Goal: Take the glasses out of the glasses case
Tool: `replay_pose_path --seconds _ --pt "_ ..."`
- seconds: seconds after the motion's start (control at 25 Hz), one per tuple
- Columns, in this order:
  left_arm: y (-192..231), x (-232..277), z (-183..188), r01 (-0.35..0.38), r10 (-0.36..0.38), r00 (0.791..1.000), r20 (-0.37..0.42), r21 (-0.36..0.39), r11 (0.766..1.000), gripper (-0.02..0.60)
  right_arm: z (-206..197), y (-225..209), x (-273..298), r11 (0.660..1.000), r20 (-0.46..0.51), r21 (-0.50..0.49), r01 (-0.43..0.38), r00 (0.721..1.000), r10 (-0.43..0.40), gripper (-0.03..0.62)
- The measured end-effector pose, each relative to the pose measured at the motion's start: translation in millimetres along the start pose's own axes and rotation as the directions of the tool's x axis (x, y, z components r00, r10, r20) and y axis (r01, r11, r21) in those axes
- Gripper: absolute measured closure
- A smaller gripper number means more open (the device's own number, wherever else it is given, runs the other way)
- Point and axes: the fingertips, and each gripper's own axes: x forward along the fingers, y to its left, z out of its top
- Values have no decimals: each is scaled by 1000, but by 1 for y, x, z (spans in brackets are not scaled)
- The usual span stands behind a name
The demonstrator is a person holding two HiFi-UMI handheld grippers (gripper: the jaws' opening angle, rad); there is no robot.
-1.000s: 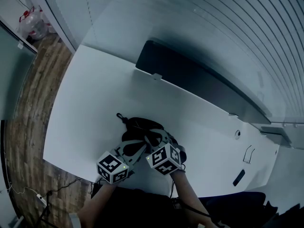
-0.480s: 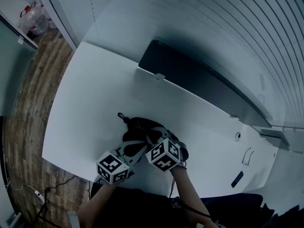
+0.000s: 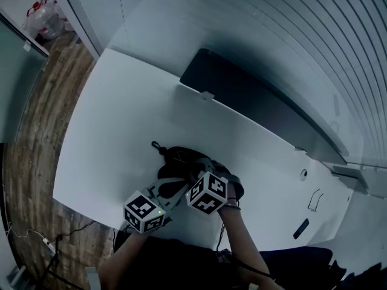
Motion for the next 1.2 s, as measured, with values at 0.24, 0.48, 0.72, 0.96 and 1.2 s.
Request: replay_pose_path --seconds 0.24,0.48,0.72,0.96,1.2 --pt "2 -1 1 0 0 1000 4 -8 1000 578 0 -3 2 997 -28 -61 48 998 -50 558" --pt "2 -1 1 2 -2 1000 2 -8 1000 578 0 -5 0 991 -22 -92 92 995 -94 572" --pt "2 -1 2 8 -8 1000 7 -11 1000 578 2 -6 -3 995 0 -46 91 996 -91 576" --pt "1 0 3 11 -11 1000 10 -5 1000 578 1 -6 -5 995 1 -31 95 995 -95 576" --pt "-1 -1 4 11 -11 1000 14 -3 1000 578 2 -6 -10 995 14 -21 100 995 -100 576"
